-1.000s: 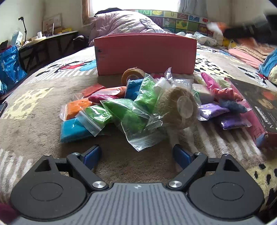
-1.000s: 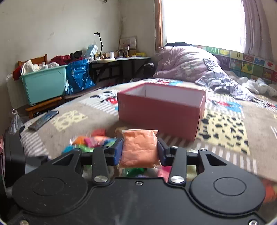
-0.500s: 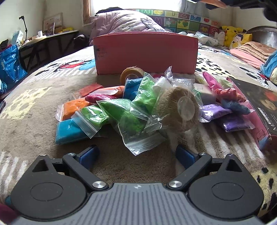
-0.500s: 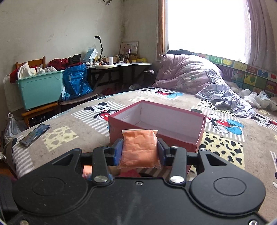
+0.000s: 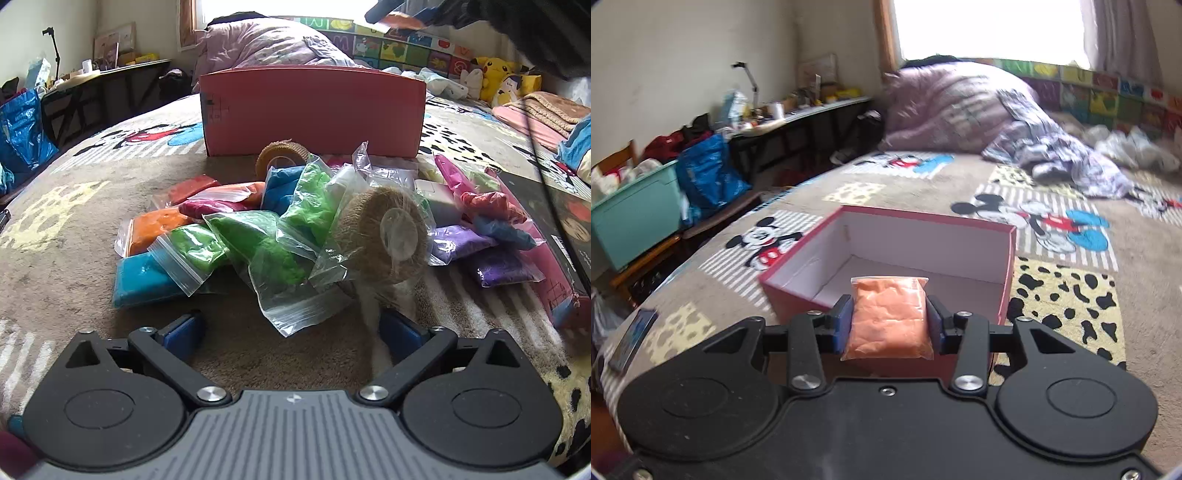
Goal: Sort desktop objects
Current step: 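Carry the light orange bag with the right tool into the box and open it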
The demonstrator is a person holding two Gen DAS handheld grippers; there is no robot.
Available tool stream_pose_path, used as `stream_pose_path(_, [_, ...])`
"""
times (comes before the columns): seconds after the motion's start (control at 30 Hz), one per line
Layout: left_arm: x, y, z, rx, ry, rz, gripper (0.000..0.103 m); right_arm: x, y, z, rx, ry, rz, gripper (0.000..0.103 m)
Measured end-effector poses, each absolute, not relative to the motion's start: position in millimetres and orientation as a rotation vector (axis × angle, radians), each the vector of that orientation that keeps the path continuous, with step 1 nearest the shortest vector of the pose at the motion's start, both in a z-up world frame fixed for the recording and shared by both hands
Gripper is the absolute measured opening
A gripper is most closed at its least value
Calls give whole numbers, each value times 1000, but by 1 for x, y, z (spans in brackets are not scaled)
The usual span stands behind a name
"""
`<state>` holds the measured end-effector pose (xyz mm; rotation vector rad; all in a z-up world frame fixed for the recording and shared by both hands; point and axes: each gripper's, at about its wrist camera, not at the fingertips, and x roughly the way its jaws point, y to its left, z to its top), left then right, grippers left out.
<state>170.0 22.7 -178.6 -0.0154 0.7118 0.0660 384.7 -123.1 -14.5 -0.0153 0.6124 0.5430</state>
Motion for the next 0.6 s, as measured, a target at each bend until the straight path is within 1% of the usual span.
stream_pose_path(0.2, [171,23,-179,-16,711,61,102,432,-107,-26,9,713,494,42])
stream_pose_path(0.43, [172,22,-181,-13,705,61,103,471,-85,-62,-20,842,446,42])
stream_pose_path(0.6, [174,23,-181,-18,705,58,103,486,-73,-81,-72,902,422,42])
